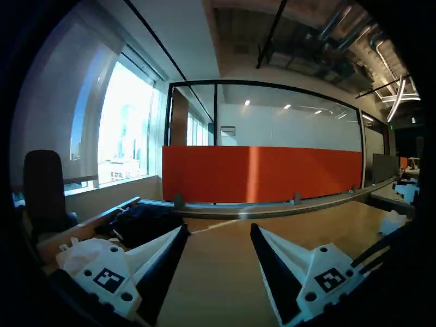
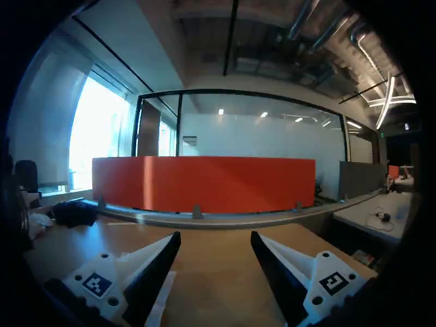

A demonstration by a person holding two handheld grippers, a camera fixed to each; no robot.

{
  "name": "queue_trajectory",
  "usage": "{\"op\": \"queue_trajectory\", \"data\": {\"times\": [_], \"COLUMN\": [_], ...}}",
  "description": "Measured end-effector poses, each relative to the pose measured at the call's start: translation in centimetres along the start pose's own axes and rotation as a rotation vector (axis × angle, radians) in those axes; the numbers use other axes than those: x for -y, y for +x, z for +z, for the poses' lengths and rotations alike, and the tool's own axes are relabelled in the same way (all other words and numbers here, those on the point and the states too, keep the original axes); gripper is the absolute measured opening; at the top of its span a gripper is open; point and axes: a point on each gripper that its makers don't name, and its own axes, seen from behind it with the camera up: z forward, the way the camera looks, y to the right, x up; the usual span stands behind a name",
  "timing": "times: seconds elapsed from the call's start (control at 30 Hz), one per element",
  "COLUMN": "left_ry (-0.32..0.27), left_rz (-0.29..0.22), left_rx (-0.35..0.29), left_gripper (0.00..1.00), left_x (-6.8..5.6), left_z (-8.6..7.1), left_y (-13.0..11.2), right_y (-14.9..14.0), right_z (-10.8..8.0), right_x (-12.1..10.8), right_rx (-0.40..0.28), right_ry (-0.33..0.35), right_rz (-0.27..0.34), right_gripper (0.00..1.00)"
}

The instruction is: Fold towel

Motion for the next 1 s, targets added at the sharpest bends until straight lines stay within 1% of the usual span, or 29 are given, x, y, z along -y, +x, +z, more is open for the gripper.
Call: {"op": "queue_trajectory", "data": {"times": [0.17, 0.3, 0.4, 0.6, 0.7, 0.8, 0.9, 1.0], "left_ry": [-0.008, -0.008, -0.015, -0.048, -0.066, -0.093, -0.125, -0.165], "left_rz": [0.005, 0.009, 0.008, 0.027, 0.039, 0.040, 0.041, 0.052], "left_rx": [0.007, 0.015, 0.026, 0.058, 0.072, 0.091, 0.106, 0.121], "left_gripper": [0.84, 0.84, 0.84, 0.84, 0.84, 0.84, 0.84, 0.84], "left_x": [-0.5, -0.5, -0.7, -1.3, -1.6, -2.1, -2.6, -3.3], "left_z": [-0.1, -0.3, -0.4, -0.4, -0.4, -0.4, -0.5, -0.7], "left_y": [3.0, 5.3, 6.4, 7.1, 7.4, 7.7, 8.2, 8.7], "right_y": [3.6, 6.2, 7.7, 9.5, 10.1, 10.7, 11.4, 11.9], "right_z": [-0.1, -0.2, -0.4, -0.4, -0.5, -0.6, -0.6, -0.9], "right_x": [0.0, 0.2, 0.6, 1.2, 1.7, 2.2, 3.1, 4.5], "right_rx": [0.005, 0.012, 0.008, 0.013, 0.019, 0.027, 0.038, 0.057], "right_ry": [-0.007, -0.011, -0.008, -0.002, 0.015, 0.040, 0.080, 0.136], "right_rz": [0.009, 0.010, 0.005, -0.011, -0.021, -0.037, -0.056, -0.073], "right_gripper": [0.99, 0.99, 0.99, 0.99, 0.99, 0.99, 0.99, 0.99]}}
